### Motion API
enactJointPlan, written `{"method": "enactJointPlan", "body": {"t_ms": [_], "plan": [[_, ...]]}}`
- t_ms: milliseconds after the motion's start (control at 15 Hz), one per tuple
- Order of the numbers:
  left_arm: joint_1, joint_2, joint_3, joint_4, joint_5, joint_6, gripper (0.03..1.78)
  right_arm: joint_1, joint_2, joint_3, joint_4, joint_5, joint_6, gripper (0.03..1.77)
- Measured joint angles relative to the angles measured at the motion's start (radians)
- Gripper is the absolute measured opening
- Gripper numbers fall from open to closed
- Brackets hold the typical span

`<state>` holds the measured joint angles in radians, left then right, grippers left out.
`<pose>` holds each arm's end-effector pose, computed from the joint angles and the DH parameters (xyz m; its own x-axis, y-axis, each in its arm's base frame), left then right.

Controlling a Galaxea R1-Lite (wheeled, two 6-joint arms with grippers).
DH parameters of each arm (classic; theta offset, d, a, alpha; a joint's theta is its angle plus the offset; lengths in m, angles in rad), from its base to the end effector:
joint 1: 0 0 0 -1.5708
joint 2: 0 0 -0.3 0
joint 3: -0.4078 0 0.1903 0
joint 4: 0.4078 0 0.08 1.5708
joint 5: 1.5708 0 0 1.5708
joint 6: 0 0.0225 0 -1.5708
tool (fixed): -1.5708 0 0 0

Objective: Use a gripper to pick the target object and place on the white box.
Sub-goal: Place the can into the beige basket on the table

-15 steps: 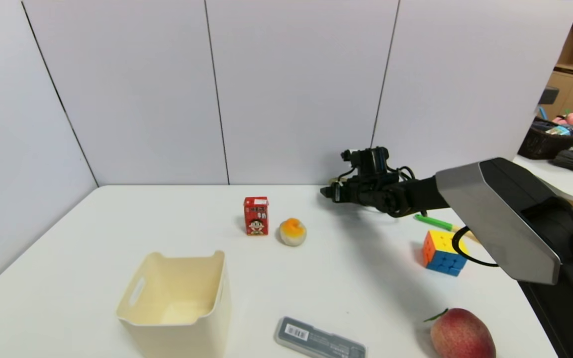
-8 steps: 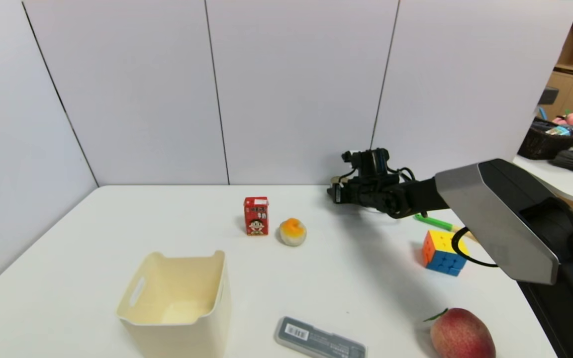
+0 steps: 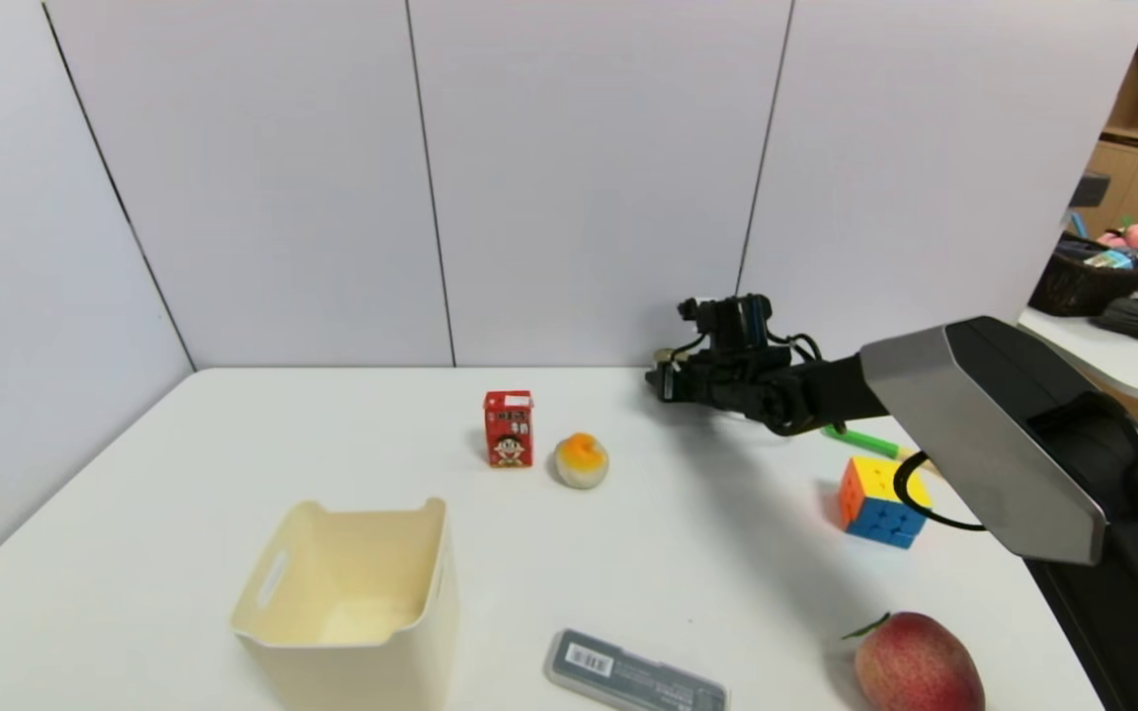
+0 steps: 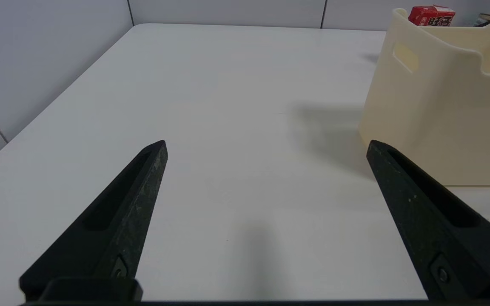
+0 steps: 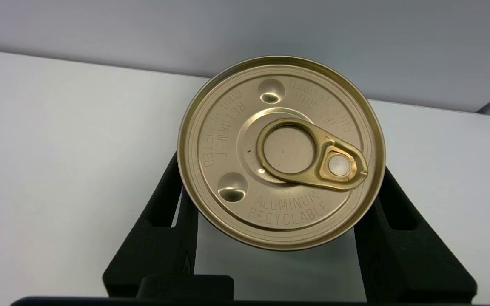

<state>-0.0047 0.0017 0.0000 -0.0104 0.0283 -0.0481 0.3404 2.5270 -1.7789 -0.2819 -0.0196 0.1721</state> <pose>-0.0227 0.0007 0.0766 0.9997 0.0236 0.0087 -0.0232 0.9986 -0.0483 0.4866 0.1719 0.0634 0.8484 0.2797 -0.4494 -0.2400 0.9600 0.1443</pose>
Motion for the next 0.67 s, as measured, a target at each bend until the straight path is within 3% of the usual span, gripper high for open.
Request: {"method": "enactJointPlan", "body": {"t_ms": [267,467,667], "plan": [[0.0,0.0,0.0,0.0,0.0,0.0,1.69,0.017,-0.074,-0.001,-0.067,0.114,0.015,0.99],[0.0,0.0,0.0,0.0,0.0,0.0,1.69,0.048,-0.158,0.003,-0.144,0.259,0.034,0.99],[0.0,0.0,0.0,0.0,0.0,0.0,1.69,0.083,-0.234,0.012,-0.175,0.445,0.035,0.98]]}}
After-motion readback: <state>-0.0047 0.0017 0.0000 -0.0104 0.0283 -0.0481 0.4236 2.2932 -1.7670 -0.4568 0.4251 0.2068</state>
